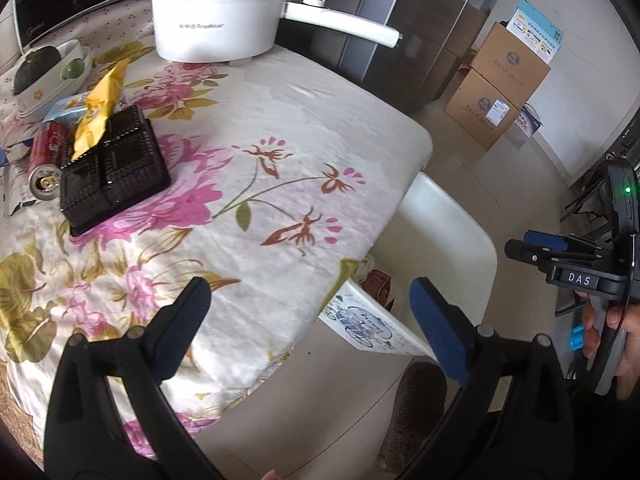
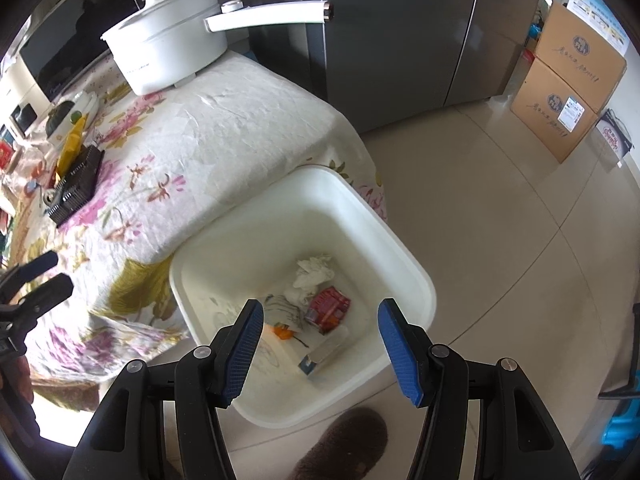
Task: Collect trash
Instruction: 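Move both open tools back over the table, then grasp the yellow bread packet with the right tool and lift it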
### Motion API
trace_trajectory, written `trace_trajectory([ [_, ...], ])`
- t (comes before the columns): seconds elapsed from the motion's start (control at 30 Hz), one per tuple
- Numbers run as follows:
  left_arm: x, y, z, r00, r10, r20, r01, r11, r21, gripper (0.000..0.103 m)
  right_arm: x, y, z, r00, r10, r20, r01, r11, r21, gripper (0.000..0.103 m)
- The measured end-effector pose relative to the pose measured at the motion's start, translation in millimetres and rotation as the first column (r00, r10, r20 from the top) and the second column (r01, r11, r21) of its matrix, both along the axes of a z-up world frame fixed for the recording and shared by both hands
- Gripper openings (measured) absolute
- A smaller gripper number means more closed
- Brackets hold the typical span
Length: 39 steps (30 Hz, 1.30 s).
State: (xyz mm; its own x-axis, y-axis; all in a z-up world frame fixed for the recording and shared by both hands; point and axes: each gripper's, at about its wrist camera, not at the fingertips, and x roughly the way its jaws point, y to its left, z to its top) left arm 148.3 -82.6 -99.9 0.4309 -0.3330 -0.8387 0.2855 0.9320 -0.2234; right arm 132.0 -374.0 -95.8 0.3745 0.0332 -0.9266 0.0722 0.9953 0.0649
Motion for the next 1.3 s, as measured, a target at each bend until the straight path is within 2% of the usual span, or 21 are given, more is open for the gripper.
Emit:
trace_trajectory([
  [0.23, -5, 46, 7, 0.997, 0.083, 0.000, -0.083, 0.997, 0.009, 0.102, 8, 23, 5, 1.000, 0.010, 0.007, -0.010, 1.000, 0.014, 0.075],
  [0.67, -19, 135, 17, 0.967, 0.256, 0.020, -0.257, 0.964, 0.066, 0.102, 33, 98, 20, 0.995, 0.084, 0.046, -0.086, 0.995, 0.047, 0.078],
  [0.9, -24, 181, 16, 0.934, 0.359, 0.005, -0.358, 0.931, 0.068, 0.102, 44, 149, 20, 0.988, 0.142, 0.054, -0.144, 0.989, 0.035, 0.079],
  [1.03, -25, 204, 18, 0.916, 0.400, -0.020, -0.399, 0.916, 0.042, 0.102, 50, 178, 20, 0.982, 0.178, 0.059, -0.178, 0.984, 0.002, 0.079],
  [1.2, -24, 231, 27, 0.893, 0.449, -0.023, -0.449, 0.894, 0.021, 0.102, 69, 217, 19, 0.974, 0.222, 0.051, -0.221, 0.975, -0.012, 0.079],
  [1.3, -22, 248, 30, 0.869, 0.494, -0.026, -0.494, 0.869, 0.018, 0.102, 88, 246, 22, 0.966, 0.250, 0.070, -0.249, 0.968, -0.028, 0.079],
])
